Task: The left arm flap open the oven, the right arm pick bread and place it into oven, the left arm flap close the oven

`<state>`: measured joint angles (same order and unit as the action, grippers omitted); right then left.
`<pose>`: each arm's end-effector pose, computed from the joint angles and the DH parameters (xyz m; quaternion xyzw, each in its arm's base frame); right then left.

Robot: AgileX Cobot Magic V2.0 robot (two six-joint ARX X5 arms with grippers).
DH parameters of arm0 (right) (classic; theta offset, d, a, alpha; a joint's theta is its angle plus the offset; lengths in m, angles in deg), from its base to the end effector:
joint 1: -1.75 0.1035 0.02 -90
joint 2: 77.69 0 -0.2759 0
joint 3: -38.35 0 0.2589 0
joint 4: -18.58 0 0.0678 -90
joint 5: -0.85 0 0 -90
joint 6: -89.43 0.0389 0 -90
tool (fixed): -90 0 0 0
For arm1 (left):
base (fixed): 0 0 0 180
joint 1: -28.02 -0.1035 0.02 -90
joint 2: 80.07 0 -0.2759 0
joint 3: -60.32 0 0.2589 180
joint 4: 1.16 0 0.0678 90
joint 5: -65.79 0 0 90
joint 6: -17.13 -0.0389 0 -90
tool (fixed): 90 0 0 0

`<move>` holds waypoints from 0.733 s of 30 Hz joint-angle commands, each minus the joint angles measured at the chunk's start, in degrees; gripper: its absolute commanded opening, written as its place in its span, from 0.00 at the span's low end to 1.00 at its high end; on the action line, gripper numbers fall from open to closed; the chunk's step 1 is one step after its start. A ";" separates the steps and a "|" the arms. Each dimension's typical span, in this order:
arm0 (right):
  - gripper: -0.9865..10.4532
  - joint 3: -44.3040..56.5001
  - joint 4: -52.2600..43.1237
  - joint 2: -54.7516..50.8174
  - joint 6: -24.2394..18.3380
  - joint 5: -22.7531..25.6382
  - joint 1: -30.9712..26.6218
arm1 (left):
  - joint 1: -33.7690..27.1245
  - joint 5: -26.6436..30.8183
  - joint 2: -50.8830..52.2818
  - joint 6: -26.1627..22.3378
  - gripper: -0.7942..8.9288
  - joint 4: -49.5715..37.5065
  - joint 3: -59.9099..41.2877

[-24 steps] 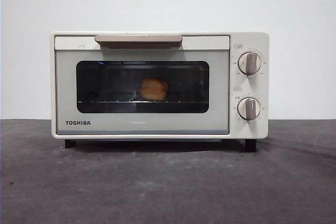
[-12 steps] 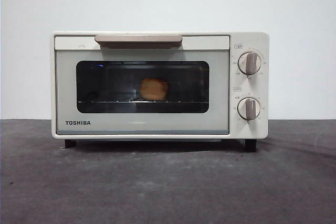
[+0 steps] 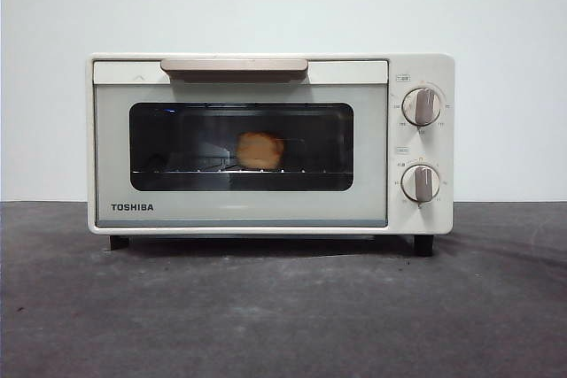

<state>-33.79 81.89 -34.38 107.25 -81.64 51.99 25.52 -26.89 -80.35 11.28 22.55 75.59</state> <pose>0.0894 0.0996 0.3574 -0.0036 0.3103 0.3035 0.9009 0.0996 0.0025 0.1556 0.0475 0.0758 -0.0054 0.9960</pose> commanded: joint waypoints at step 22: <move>0.09 -0.42 -0.46 -0.09 -0.59 0.09 -0.28 | -0.11 0.17 0.09 0.59 0.10 0.37 -1.11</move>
<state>-33.79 81.91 -34.49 107.23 -81.66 51.49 25.52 -26.89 -80.35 11.33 22.55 75.59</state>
